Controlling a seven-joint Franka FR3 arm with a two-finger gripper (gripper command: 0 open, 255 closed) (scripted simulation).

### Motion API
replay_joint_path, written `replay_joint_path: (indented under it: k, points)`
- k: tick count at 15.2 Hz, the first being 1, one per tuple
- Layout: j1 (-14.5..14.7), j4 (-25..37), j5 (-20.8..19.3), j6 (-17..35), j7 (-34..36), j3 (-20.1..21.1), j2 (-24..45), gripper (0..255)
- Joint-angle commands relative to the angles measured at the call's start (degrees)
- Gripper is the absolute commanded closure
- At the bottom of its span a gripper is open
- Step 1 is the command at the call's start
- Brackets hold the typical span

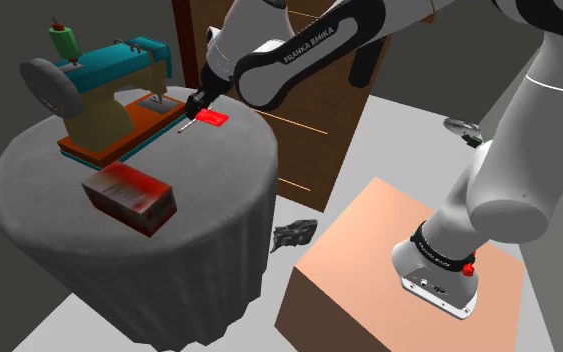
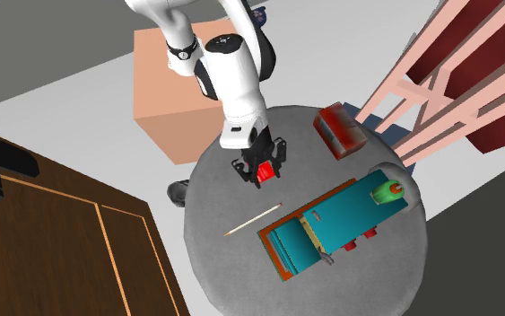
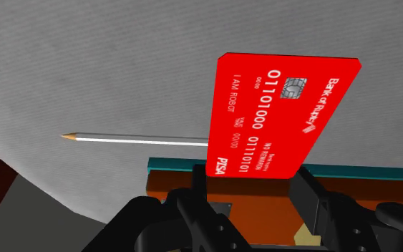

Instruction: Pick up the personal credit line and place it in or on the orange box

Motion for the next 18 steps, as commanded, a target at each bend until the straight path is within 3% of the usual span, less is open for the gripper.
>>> replay_joint_path:
  k: [1, 12, 18]
  points:
    - [-0.1, 0.6, 0.5, -1.5, -0.3, 0.2, -0.9, 255]
    - [-0.6, 4.1, 2.7, -9.1, -1.9, 0.9, -5.0, 255]
    - [4.9, 5.5, -6.7, -10.5, 12.2, 2.3, -4.5, 255]
